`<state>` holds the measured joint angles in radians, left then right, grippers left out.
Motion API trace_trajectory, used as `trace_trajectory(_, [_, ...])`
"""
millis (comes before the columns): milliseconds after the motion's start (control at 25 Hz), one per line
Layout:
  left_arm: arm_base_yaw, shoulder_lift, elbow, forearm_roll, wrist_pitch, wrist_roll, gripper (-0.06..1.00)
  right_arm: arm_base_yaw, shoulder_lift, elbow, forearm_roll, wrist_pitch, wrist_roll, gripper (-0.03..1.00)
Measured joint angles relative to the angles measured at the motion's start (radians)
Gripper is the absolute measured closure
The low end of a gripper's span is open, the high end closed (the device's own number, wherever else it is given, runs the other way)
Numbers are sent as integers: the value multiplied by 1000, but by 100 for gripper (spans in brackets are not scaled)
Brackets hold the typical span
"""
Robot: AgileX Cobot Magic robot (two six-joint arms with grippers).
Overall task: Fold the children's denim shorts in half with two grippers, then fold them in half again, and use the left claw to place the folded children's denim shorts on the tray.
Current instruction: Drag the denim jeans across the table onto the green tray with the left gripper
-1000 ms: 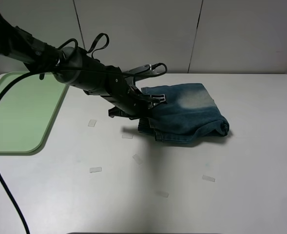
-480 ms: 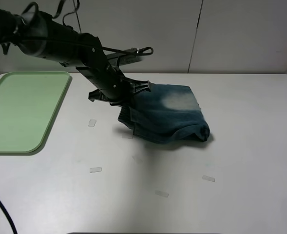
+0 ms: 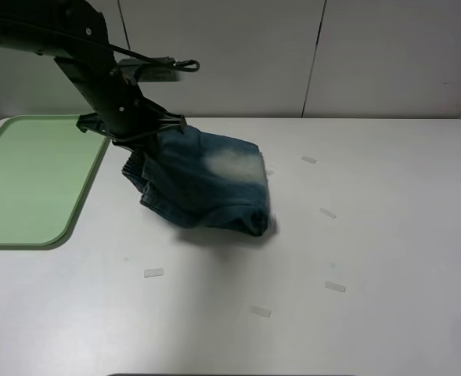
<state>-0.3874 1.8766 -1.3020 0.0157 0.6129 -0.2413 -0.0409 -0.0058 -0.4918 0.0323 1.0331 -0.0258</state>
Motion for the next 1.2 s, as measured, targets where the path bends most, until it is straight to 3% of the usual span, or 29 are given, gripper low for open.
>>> trace_trajectory(200, [60, -28, 0, 40, 76, 56, 82, 0, 0, 0, 0, 0, 0, 27])
trace_trajectory(560, [277, -50, 0, 45, 147, 241, 82, 0, 0, 0, 0, 0, 0, 27])
trace_trajectory(880, [458, -50, 0, 46, 130, 331, 82, 0, 0, 0, 0, 0, 0, 27])
trace_trajectory(1200, [598, -50, 0, 82, 26, 383, 82, 0, 0, 0, 0, 0, 0, 27])
